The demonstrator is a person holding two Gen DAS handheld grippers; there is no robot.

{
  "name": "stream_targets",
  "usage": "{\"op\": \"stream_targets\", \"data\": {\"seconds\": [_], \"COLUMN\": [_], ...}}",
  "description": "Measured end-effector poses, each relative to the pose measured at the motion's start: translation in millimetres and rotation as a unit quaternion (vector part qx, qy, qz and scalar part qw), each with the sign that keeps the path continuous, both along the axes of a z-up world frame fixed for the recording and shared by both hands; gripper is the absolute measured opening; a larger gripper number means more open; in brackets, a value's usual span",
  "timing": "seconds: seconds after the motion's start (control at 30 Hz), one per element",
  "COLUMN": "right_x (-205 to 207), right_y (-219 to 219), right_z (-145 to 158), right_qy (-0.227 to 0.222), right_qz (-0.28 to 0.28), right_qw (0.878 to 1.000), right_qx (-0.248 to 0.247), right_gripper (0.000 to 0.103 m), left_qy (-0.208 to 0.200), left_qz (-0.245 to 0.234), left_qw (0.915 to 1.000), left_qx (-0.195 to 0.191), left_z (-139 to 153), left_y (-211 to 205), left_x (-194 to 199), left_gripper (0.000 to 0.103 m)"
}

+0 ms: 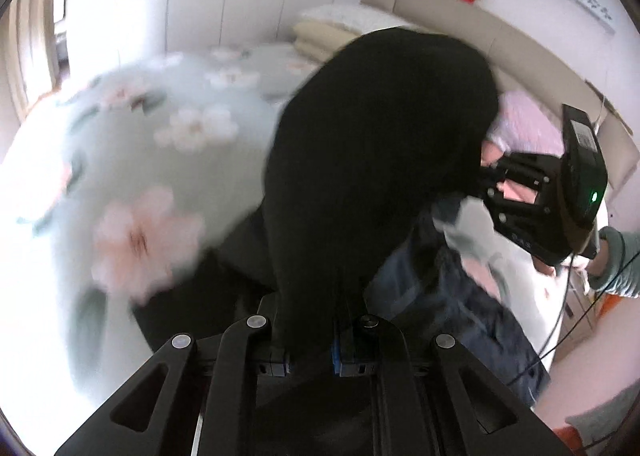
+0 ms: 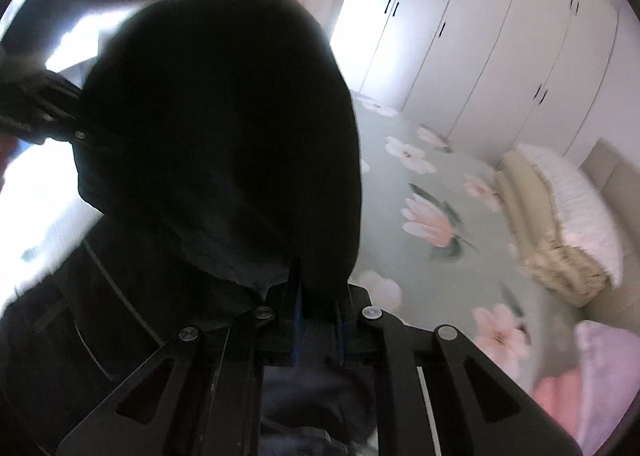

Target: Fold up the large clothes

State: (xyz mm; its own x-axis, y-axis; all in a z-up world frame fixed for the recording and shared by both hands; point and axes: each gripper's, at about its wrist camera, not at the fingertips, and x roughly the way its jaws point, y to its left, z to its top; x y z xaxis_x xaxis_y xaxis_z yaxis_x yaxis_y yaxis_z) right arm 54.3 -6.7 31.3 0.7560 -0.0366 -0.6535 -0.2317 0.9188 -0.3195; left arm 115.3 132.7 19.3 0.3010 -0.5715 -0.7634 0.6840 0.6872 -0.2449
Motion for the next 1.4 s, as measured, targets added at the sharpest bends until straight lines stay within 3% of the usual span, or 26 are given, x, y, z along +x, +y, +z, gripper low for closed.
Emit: {"op": "stream_targets", "data": {"seconds": [0.13,0.2,0.3,0.4,0.5,0.57,0.63,0.7,0.8,0.9,0.97,1.07,1.17,1.2,1.3,1.4], "right_x": [-43.0,-54.9,-69.8,-77.2,-68.2,-55.3,-41.7,-24.8,5.8,29.4,20.6,6.3,-15.1,-24.5,-43.2,-35.9], "right_y": [16.8,16.7,-1.7,-28.3,-46.3,-52.7,-52.2,-47.2,-29.9,-9.3,11.7,29.0,35.3,36.0,42.5,38.0], "right_z": [-48.2,-78.5,-108.4,-102.0,-69.2,-38.7,-14.9,7.2,17.6,-0.2,-20.6,-76.9,-130.3,-144.8,-159.8,-165.7], "right_qy": [-0.004,0.029,0.108,0.154,0.158,0.146,0.129,0.114,0.117,0.136,0.157,0.231,0.287,0.294,0.258,0.261], "right_qz": [0.003,0.007,-0.004,-0.037,-0.062,-0.064,-0.058,-0.045,-0.027,-0.016,-0.011,-0.027,-0.041,-0.041,-0.03,-0.044], "right_qw": [0.995,0.99,0.986,0.984,0.985,0.986,0.985,0.982,0.972,0.967,0.964,0.952,0.942,0.939,0.955,0.951], "right_qx": [-0.103,-0.138,-0.126,-0.075,-0.005,0.051,0.097,0.145,0.201,0.214,0.213,0.198,0.172,0.171,0.143,0.158], "right_gripper": [0.013,0.013,0.013,0.013,0.021,0.038,0.043,0.045,0.046,0.046,0.046,0.046,0.046,0.046,0.047,0.047], "left_qy": [0.037,0.073,0.107,0.091,0.051,0.032,0.015,0.008,0.031,0.067,0.068,0.115,0.168,0.183,0.208,0.22], "left_qz": [0.012,0.023,0.043,0.064,0.078,0.079,0.072,0.07,0.076,0.091,0.102,0.125,0.128,0.137,0.162,0.167], "left_qw": [0.997,0.9913,0.9849,0.9879,0.9933,0.9955,0.9973,0.9975,0.9965,0.9934,0.9924,0.9854,0.9774,0.9734,0.962,0.9579], "left_qx": [0.066,0.108,0.129,0.108,0.068,0.041,0.003,-0.006,-0.018,-0.022,-0.003,-0.01,0.006,-0.01,-0.07,-0.081], "left_z": [-48.8,-81.9,-100.6,-77.1,-34.4,-12.1,9.3,12.6,-9.3,-43.4,-62.7,-98.6,-151.7,-165.6,-176.1,-176.0], "left_y": [12.9,23.6,41.5,50.6,47.7,38.8,23.6,7.0,-12.6,-19.5,-19.6,-10.4,-5.9,-1.1,14.4,17.6], "left_x": [-39.5,-51.5,-61.5,-60.5,-52.7,-43.4,-31.5,-19.3,-6.5,-10.8,-24.6,-47.1,-64.6,-68.4,-69.2,-71.4], "left_gripper": [0.014,0.014,0.013,0.013,0.013,0.014,0.015,0.021,0.021,0.021,0.021,0.021,0.023,0.023,0.021,0.021]}}
